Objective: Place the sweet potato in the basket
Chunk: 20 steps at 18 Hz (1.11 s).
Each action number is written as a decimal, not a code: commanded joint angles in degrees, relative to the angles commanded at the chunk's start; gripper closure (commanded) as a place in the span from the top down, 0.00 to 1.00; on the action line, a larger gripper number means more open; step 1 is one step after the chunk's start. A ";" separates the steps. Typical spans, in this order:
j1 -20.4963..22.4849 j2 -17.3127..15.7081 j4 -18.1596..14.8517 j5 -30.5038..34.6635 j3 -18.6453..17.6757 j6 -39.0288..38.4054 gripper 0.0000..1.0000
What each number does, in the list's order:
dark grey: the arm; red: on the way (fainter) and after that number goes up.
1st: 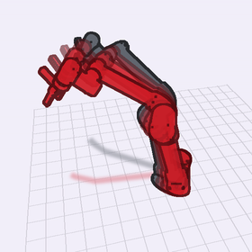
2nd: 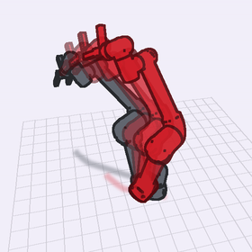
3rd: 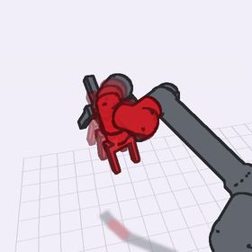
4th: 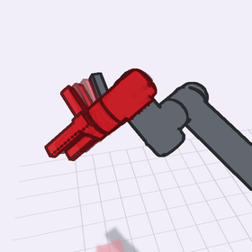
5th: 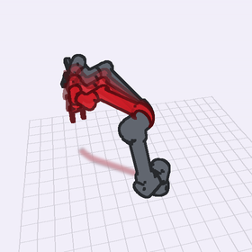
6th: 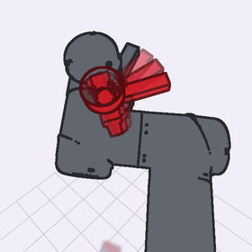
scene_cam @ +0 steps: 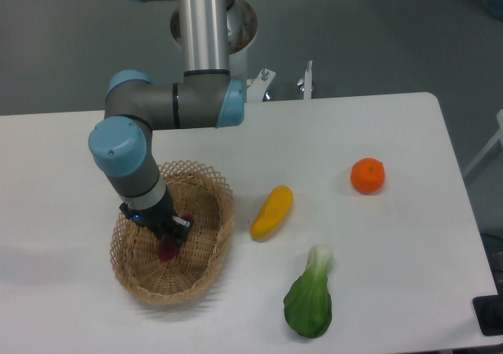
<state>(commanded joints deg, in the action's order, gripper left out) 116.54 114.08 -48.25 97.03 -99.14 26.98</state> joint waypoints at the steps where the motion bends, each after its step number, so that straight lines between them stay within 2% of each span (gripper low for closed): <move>1: 0.00 -0.26 0.00 0.09 0.09 -0.17 1.00; 5: 0.79 -1.40 0.09 0.09 1.14 -0.70 1.00; 8: 4.47 -3.16 0.09 -0.09 3.42 -0.35 1.00; 12: 10.53 -3.61 -0.87 -0.18 10.09 0.96 1.00; 13: 12.03 -3.87 -1.49 -0.09 10.80 2.79 1.00; 16: 18.35 -6.76 -6.05 -0.26 11.60 11.83 1.00; 20: 25.47 -9.31 -8.78 -0.61 11.60 25.63 1.00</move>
<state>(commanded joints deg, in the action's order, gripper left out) 142.02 104.77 -57.03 96.42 -87.54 52.61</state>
